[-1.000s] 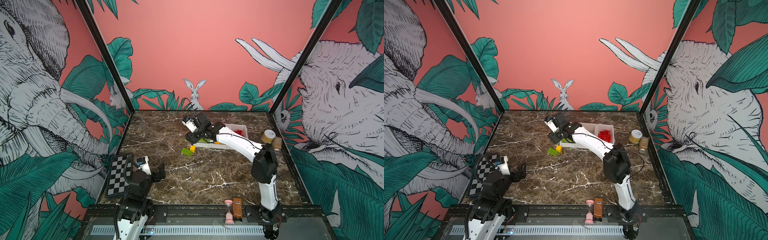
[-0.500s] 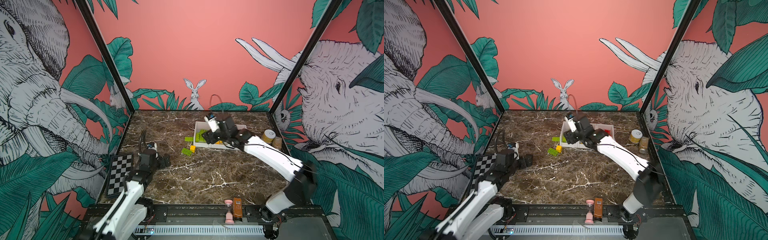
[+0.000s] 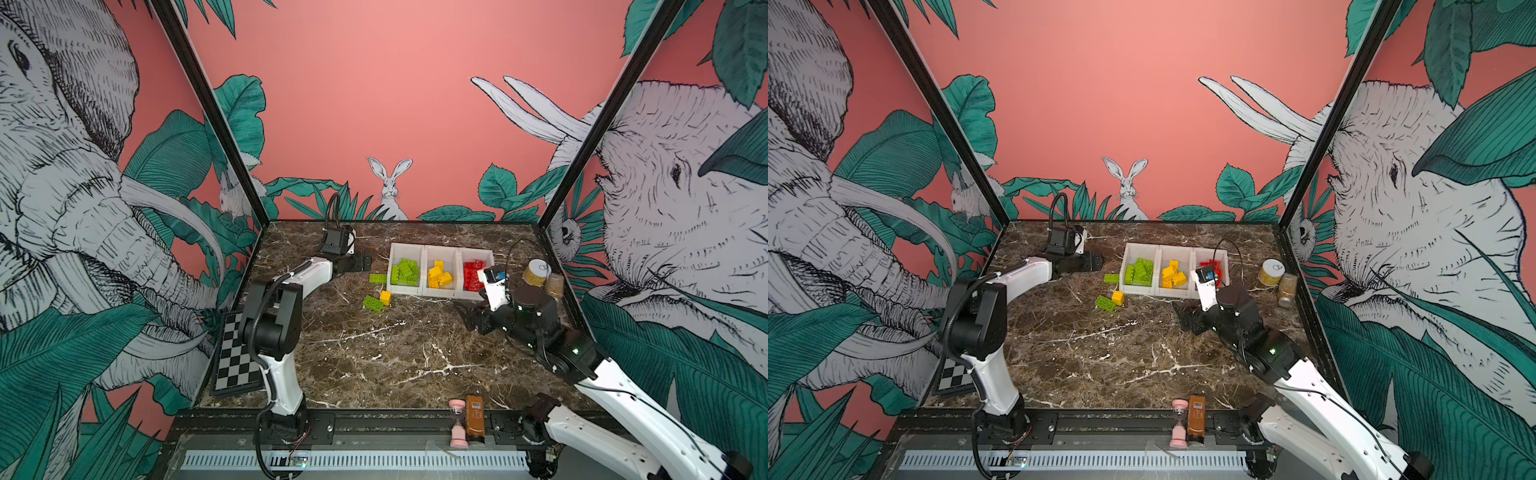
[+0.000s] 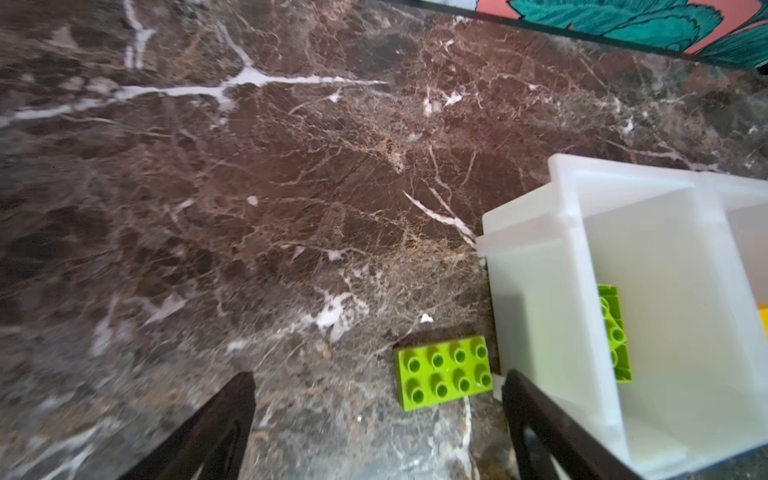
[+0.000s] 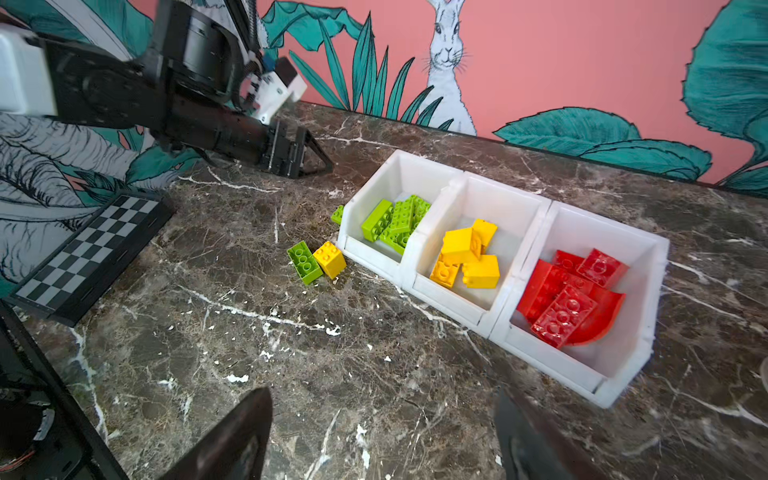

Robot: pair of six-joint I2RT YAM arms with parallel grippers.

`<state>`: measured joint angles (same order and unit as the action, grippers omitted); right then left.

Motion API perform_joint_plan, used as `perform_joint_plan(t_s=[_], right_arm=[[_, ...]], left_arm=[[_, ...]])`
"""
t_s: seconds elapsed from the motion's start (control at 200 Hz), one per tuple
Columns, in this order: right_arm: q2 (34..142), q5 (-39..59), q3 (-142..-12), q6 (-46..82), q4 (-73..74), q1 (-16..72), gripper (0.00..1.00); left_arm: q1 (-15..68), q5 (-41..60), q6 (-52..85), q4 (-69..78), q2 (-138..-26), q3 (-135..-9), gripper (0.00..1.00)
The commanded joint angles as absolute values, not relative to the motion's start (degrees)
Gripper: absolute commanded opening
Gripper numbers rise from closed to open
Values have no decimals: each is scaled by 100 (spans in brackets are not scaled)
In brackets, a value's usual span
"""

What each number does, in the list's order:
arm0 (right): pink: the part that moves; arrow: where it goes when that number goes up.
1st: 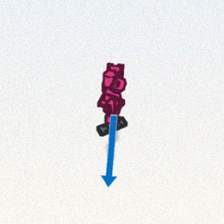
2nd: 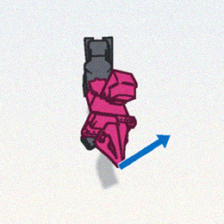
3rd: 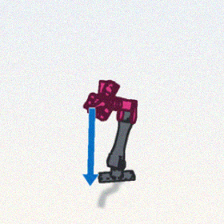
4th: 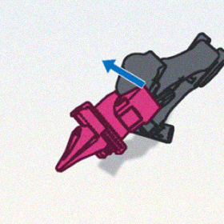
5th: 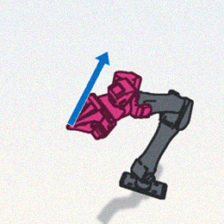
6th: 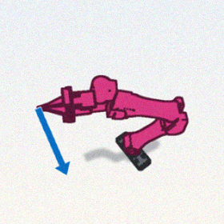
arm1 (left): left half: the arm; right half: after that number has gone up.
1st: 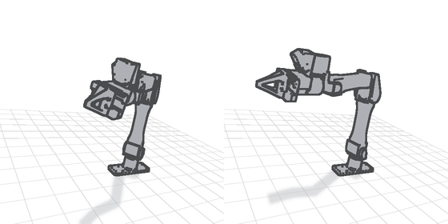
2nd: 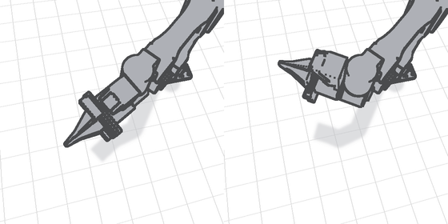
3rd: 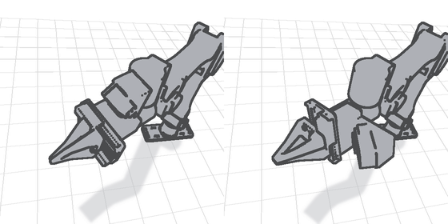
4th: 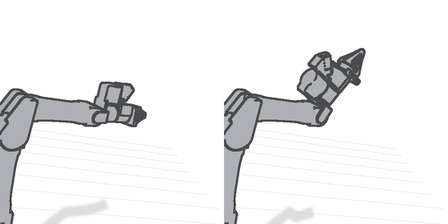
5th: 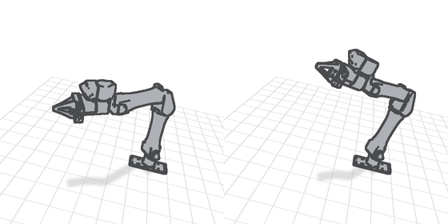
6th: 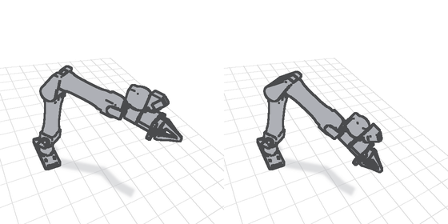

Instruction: Sort the legos into containers by color

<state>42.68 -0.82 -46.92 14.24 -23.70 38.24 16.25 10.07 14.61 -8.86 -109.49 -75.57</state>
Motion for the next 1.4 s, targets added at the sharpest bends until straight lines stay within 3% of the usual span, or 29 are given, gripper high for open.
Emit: perform_joint_plan(t_s=[0.0,0.39,0.745,1.045,1.395], right_arm=[[3867,-445,-4559,1646,-2476,3813,85],[3901,-431,-4368,1643,-2306,3805,90],[3754,-513,-4202,1665,-2326,3803,91],[3753,-555,-4142,1589,-2328,3806,91],[3745,-607,-4140,1477,-2437,3804,92]], left_arm=[[1780,1043,1075,-1609,-11139,-8053,93],[2221,242,785,-2810,-11850,-8685,87],[2232,-263,868,-3313,-11776,-8591,85],[2234,-188,1213,-3151,-11022,-7516,84],[2546,-139,1763,-2643,-9209,-5566,85]])
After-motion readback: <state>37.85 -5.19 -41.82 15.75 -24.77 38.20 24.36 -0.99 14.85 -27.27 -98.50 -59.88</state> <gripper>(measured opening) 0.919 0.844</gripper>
